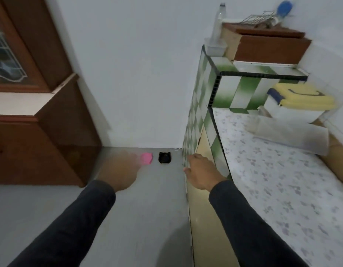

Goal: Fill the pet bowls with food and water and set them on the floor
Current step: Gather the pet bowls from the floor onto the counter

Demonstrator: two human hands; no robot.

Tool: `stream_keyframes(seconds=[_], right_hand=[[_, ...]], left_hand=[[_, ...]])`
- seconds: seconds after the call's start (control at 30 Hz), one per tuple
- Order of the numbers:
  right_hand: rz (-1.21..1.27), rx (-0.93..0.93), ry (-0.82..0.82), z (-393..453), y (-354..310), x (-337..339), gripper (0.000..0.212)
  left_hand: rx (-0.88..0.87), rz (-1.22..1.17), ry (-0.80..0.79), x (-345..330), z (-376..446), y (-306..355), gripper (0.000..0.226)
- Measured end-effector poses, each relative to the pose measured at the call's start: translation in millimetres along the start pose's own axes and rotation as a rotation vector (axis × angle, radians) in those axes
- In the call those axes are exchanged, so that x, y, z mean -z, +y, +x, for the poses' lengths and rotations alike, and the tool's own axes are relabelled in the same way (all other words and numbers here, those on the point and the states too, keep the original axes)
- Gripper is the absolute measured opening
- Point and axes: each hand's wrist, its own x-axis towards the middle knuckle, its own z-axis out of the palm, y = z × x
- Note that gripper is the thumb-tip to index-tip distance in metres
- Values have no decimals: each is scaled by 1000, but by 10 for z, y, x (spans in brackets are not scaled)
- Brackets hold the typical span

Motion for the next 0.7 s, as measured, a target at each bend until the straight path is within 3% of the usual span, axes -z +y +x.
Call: stream_keyframes(seconds=[0.3,0.7], right_hand=[[-20,89,-83,1119,-145,-61,55],[4,13,-187,2698,-523,-266,52]], left_hand=[[140,-37,-46,-139,636,-382,48],[98,-55,-123,-438,2182,-1175,46]])
